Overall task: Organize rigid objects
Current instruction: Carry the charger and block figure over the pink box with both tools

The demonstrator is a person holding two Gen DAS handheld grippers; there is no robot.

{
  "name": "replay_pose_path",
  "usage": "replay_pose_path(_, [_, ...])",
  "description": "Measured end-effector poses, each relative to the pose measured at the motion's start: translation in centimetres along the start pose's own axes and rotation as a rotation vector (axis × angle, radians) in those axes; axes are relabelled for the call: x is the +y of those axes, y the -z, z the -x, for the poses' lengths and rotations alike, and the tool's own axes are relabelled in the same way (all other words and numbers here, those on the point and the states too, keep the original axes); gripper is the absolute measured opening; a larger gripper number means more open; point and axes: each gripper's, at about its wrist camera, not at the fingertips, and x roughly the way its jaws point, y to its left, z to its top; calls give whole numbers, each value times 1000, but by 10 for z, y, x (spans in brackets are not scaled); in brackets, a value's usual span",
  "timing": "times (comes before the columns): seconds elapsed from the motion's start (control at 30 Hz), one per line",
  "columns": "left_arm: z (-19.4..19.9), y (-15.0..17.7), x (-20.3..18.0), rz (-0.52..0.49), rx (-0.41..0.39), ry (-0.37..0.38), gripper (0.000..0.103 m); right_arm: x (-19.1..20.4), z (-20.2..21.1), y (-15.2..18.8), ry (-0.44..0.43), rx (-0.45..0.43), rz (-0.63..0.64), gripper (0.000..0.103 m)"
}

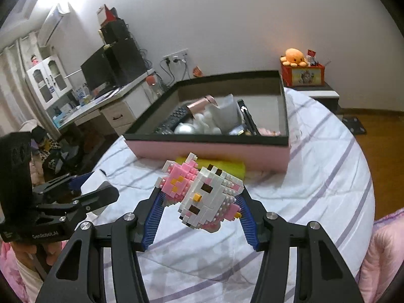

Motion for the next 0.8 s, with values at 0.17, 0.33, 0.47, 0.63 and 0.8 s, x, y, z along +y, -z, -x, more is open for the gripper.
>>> replay_pose_path(0.17, [14, -25, -8, -31, -51, -16, 67, 3, 9, -17, -7, -40, 29, 57])
replay_pose_path(0.33, [15, -51, -12, -51, -89, -60, 67, 4, 13, -39, -6, -82, 62, 57])
replay_pose_path(0.47, [7, -73, -13, -67, -99, -73, 67, 0, 9, -60, -2, -107, 74, 57])
replay_pose_path(0.63, [-14, -98, -6, -79, -86, -80, 67, -11, -9, -84, 18, -114, 83, 57])
replay_pose_path(0.8, [-45, -115, 7, -64, -59, -85, 67, -23, -37, -100, 46, -80, 95, 57])
